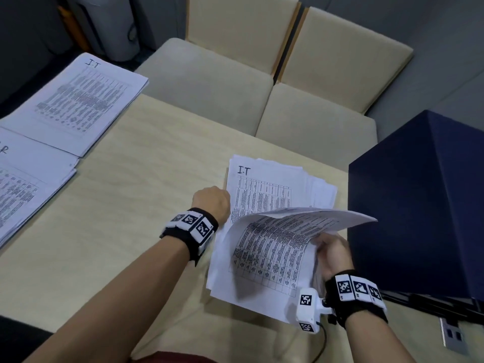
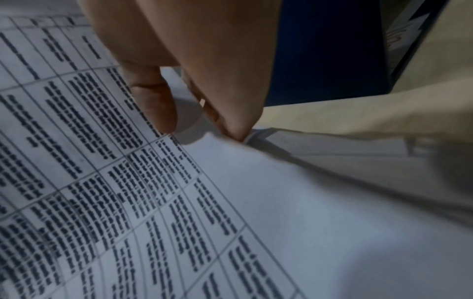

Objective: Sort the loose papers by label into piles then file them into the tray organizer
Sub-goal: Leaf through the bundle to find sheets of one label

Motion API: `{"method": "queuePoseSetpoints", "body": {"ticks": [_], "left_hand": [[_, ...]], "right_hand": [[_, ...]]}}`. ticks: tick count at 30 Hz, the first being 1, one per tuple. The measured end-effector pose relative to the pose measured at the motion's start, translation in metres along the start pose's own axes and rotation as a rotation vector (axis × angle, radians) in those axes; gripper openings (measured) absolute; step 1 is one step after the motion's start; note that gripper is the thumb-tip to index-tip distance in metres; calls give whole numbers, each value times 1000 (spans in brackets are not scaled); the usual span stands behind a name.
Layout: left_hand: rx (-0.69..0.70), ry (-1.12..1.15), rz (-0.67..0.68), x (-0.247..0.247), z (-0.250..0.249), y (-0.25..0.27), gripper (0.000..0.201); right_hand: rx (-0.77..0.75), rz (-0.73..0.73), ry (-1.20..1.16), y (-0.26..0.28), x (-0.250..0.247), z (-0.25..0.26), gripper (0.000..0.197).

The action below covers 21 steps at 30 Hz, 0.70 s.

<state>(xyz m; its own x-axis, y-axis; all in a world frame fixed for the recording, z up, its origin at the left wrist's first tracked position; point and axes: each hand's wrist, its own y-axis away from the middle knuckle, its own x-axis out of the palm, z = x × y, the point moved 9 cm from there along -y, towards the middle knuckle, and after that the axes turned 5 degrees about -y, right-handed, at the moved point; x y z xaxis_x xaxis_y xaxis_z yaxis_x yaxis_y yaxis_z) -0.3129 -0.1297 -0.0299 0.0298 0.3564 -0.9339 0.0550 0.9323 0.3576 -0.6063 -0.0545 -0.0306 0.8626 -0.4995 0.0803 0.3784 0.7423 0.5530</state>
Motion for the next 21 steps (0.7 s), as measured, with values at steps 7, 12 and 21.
{"method": "queuePoseSetpoints", "body": {"ticks": [7, 12, 21], "left_hand": [[-13, 65, -119, -29, 17, 1, 36], [-177, 440, 16, 13, 25, -1, 45], [102, 78, -147, -25, 9, 4, 53]], "right_hand": [[-36, -25, -12, -16, 2, 6, 30], [-14, -28, 44, -14, 7, 0, 27], [-20, -43, 25, -9, -3, 6, 30]]}}
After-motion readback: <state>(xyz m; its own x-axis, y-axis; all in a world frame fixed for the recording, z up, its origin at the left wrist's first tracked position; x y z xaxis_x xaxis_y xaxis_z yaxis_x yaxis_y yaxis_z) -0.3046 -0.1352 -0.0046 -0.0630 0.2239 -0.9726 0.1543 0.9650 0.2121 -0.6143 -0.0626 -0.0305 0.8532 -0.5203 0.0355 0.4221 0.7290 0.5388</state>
